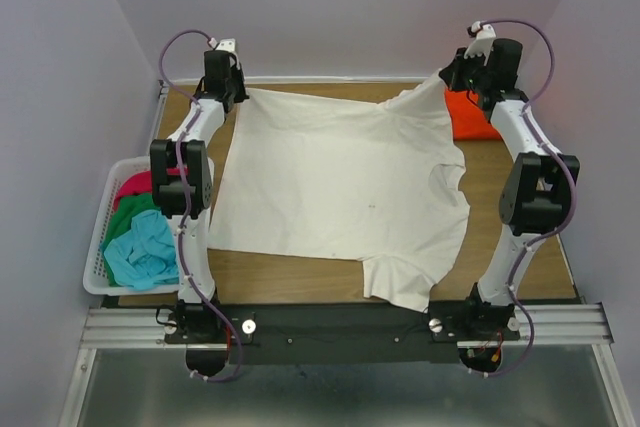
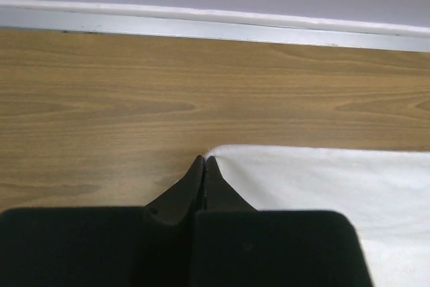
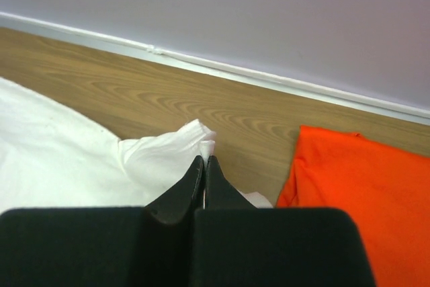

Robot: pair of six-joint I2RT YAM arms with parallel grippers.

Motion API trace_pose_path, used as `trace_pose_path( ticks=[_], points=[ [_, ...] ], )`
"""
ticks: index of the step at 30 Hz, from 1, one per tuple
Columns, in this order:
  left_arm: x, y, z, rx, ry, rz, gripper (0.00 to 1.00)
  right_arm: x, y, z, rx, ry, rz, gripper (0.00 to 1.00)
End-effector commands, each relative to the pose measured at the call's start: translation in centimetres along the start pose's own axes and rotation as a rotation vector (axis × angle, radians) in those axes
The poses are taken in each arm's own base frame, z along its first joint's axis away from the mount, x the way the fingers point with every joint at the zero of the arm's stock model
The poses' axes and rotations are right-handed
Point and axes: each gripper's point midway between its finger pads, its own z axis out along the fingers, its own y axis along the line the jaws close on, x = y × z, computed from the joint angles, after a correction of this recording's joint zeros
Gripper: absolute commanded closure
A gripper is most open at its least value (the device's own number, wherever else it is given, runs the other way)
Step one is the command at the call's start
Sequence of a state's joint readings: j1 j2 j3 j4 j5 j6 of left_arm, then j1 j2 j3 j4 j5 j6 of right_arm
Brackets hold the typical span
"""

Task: Fold and stack the t-shirts
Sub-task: Flatten the tshirt out

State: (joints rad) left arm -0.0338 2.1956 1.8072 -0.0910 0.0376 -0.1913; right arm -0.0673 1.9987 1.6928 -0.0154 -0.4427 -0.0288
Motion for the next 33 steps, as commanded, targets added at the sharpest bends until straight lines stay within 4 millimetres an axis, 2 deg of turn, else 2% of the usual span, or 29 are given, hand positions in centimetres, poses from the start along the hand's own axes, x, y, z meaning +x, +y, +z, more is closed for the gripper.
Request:
trace_pose_path(
  ticks=[1,8,12,13,15,18,19,20,22,29,33],
  points=[
    [2.7,1.4,1.3,-0.026,0.108,-0.023,1.0,-1.1,2.7,-1.9,-0.076,-0.025,0.01,0.98],
    [2.9,1.3,2.7,-0.005,0.137,-0.037,1.0,0.7,5.7,-4.0,-0.134,0.009,0.018,0.99],
    [2.8,1.3,3.1,-0.002,0.141,-0.041,1.0,1.6,8.0,-4.9,-0.169,0.028,0.016,0.99],
    [2.7,1.3,3.0,-0.002,0.139,-0.043,1.0,1.9,9.3,-4.8,-0.189,0.035,0.012,0.99],
    [2.7,1.3,3.2,-0.002,0.143,-0.046,1.0,2.9,10.8,-5.2,-0.198,0.053,-0.005,0.99],
    [2.8,1.3,3.5,-0.002,0.146,-0.046,1.0,3.0,12.0,-5.7,-0.2,0.055,-0.02,0.99],
    [2.7,2.7,3.5,-0.02,0.146,-0.059,1.0,3.3,12.5,-5.8,-0.207,0.06,-0.028,0.99],
    [2.9,2.9,3.5,-0.02,0.154,-0.063,1.0,4.5,12.5,-6.0,-0.2,0.094,-0.017,0.99],
    [3.0,3.0,3.7,-0.018,0.163,-0.066,1.0,4.7,12.7,-6.4,-0.194,0.098,-0.027,0.99],
    [2.7,3.2,4.1,-0.013,0.165,-0.075,1.0,4.6,12.7,-7.8,-0.175,0.097,-0.047,0.99],
    [3.2,3.6,3.9,-0.015,0.18,-0.08,1.0,4.6,12.5,-8.5,-0.151,0.098,-0.057,0.99]
  ],
)
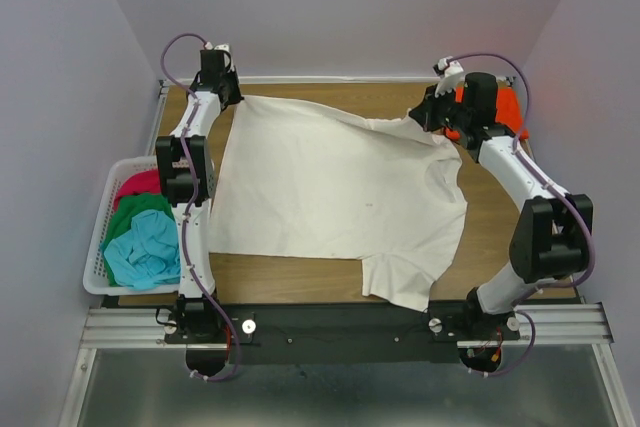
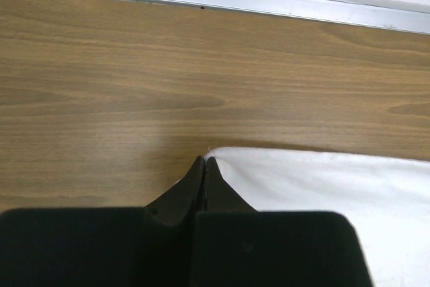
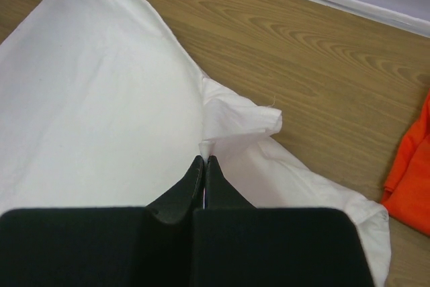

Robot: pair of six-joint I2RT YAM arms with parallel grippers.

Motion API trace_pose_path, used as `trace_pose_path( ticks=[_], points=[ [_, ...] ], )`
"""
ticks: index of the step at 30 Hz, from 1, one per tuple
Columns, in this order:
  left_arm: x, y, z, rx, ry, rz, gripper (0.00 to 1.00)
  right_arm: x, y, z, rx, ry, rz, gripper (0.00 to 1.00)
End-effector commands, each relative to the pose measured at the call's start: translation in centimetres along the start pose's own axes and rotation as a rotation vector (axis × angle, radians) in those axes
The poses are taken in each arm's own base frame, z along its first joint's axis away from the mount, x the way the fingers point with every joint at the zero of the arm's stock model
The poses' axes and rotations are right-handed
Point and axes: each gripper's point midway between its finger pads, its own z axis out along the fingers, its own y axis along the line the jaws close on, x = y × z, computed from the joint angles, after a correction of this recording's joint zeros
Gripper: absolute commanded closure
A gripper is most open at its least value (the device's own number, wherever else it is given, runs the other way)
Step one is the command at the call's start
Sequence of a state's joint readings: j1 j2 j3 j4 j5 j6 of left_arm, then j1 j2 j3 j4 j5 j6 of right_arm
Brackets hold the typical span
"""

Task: Fold and stack the t-shirts
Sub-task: Flatten the tshirt out, then fold the tshirt

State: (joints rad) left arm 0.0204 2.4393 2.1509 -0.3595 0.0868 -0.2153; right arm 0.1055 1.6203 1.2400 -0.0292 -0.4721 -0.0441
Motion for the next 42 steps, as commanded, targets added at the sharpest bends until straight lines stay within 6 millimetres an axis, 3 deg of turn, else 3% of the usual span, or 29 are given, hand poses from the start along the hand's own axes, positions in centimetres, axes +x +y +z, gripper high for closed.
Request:
trace_pose_path(
  ticks=[1,22,30,35,42],
  points=[
    [0.0,0.5,-0.3,0.009,0.009,-0.018,1.0,-0.1,-0.3,-1.7,0.057,0.002,-0.027,0.99],
    [0.1,1.5,-4.2,-0.007,-0.039,-0.03,1.0,0.9,-1.3,-3.9,0.162,0.012,-0.05,0.99],
    [-1.0,1.8,-6.4,-0.036,-0.083,-0.008,1.0,1.1,-2.0,-4.2,0.207,0.019,-0.051,0.99],
    [0.9,2.5,-6.4,-0.062,-0.048,-0.004,1.0,0.9,-2.2,-4.5,0.224,0.013,-0.055,0.99],
    [1.8,3.0,-7.0,-0.09,-0.038,-0.005,1.0,0.9,-2.7,-4.8,0.253,0.015,-0.054,0.99]
  ],
)
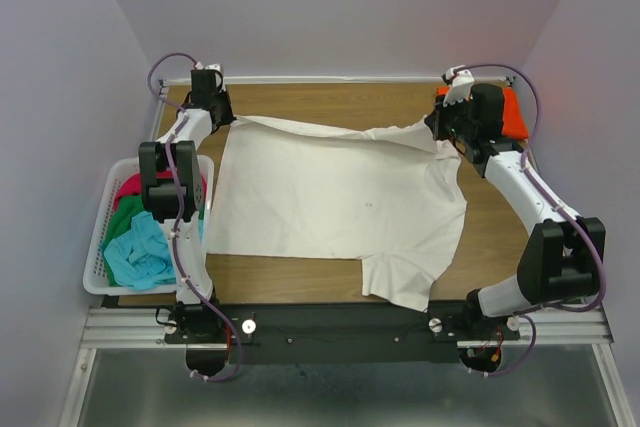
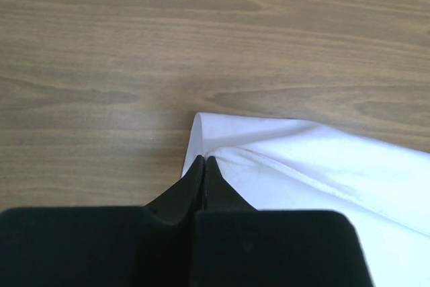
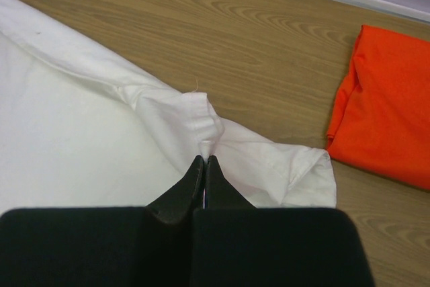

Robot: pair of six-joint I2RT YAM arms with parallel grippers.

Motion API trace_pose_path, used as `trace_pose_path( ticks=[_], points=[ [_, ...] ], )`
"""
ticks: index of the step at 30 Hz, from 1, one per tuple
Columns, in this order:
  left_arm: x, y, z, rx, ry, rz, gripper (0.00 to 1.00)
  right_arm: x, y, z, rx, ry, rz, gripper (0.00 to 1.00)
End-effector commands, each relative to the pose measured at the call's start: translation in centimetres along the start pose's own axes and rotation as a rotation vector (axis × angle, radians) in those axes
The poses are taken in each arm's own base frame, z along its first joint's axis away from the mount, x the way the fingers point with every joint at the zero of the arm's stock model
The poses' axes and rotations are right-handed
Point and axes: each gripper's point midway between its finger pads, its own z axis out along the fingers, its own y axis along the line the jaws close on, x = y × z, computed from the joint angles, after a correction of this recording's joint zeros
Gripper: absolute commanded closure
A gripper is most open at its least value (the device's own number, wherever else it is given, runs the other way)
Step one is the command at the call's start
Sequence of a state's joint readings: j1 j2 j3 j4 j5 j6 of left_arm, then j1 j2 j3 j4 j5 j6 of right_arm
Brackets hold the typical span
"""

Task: Fold and stack the t-shirts
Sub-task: Fold the tshirt

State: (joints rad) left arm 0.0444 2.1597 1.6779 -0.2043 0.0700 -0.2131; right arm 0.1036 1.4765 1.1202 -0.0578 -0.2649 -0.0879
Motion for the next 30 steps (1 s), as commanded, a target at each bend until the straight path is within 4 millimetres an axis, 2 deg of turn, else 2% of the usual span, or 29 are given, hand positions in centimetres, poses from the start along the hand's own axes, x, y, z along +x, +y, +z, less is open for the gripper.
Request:
trace_pose_path(
  ticks=[1,18,19,20,22,23,25,26,30],
  points=[
    [-2.3,1.1,-1.9,-0.053,-0.067,0.009,1.0,-0.3,-0.7,-1.1,0.047,-0.005,-0.012,0.99],
    [-0.5,1.5,-3.3,-0.065,-0.042,0.014,1.0,0.2,-0.9,-1.1,0.052,0.015,-0.01,0.99],
    [-0.5,1.5,-3.5,-0.065,-0.044,0.016,0.99,0.3,-0.9,-1.1,0.053,0.018,-0.009,0.99],
    [-0.4,1.5,-3.6,-0.064,-0.04,0.017,0.92,0.6,-0.9,-1.1,0.051,0.024,-0.009,0.99],
    [-1.0,1.2,-4.5,-0.055,-0.064,0.018,0.83,0.7,-0.9,-1.1,0.053,0.027,-0.011,0.99],
    [-1.6,1.2,-4.9,-0.058,-0.089,0.019,0.74,1.0,-1.0,-1.0,0.053,0.035,-0.014,0.99],
    [-2.9,0.8,-6.4,-0.051,-0.131,0.017,0.65,1.5,-1.1,-0.8,0.06,0.046,-0.019,0.99],
    [-4.3,1.0,-7.6,-0.073,-0.181,0.013,0.6,1.9,-1.2,-0.7,0.06,0.057,-0.02,0.99],
    [-7.9,-0.1,-10.6,-0.036,-0.3,0.013,0.57,2.8,-1.1,-0.4,0.053,0.076,-0.028,0.99]
  ],
)
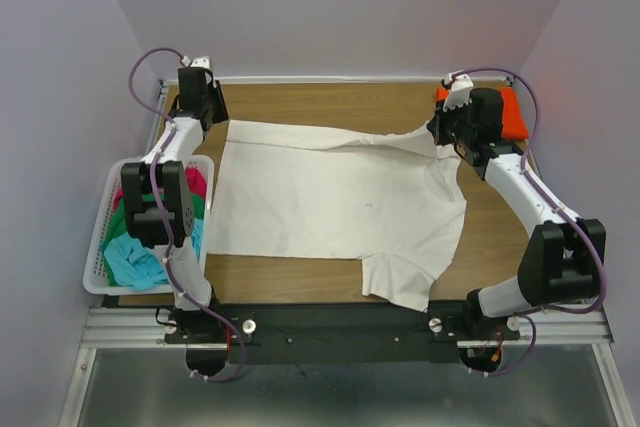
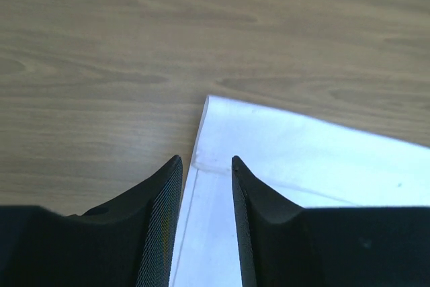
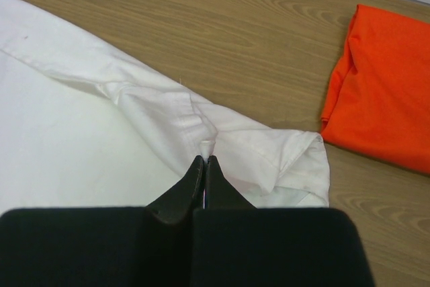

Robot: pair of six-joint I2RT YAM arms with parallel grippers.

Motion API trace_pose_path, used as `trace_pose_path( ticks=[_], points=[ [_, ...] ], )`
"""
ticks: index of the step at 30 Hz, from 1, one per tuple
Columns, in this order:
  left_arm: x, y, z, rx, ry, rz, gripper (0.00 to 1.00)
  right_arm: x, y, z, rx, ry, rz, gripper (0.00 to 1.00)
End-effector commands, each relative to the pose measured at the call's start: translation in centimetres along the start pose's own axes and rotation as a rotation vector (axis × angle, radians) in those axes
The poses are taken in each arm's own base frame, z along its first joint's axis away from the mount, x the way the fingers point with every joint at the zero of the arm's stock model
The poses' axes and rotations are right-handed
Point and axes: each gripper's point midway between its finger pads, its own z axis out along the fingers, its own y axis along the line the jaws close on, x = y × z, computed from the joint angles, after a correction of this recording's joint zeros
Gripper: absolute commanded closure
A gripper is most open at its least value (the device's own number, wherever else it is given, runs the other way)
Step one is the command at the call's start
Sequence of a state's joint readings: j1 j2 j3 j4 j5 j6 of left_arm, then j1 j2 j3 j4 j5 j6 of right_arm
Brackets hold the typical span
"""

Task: Fold and stack the t-shirts
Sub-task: Fold the tshirt

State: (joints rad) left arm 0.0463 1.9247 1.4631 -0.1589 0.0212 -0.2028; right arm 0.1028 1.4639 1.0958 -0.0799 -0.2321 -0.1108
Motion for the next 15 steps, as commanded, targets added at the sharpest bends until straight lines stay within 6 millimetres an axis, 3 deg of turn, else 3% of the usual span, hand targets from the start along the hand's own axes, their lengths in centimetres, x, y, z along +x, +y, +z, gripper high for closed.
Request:
trace_pose_path(
  ticks=[1,5,6,8,11,12,15],
  points=[
    [-7.7,-0.4,-4.5,0.006,-0.244,-0.008,0.57,1.8,-0.6,0.1,0.023,0.049,-0.013,0.99],
    [-9.8,-1.4,-6.9,0.05,-0.316,0.0,0.56,2.1,-0.7,0.0,0.027,0.056,-0.026,0.99],
    [-11.4,-1.6,-8.2,0.059,-0.374,0.003,0.56,2.2,-0.7,-0.1,0.026,0.057,-0.028,0.99],
    [-12.7,-1.6,-10.0,0.052,-0.433,0.012,0.56,2.3,-0.4,-0.6,0.013,0.06,-0.043,0.99],
    [-13.2,-1.5,-11.8,0.05,-0.482,0.018,0.56,2.5,0.5,-1.4,-0.031,0.053,-0.069,0.99],
    [-14.0,-1.7,-13.3,0.056,-0.516,0.018,0.55,2.6,0.7,-1.6,-0.041,0.052,-0.075,0.98],
    [-12.7,-1.7,-14.8,0.065,-0.528,-0.003,0.55,3.2,2.1,-2.2,-0.117,0.055,-0.094,0.98]
  ],
)
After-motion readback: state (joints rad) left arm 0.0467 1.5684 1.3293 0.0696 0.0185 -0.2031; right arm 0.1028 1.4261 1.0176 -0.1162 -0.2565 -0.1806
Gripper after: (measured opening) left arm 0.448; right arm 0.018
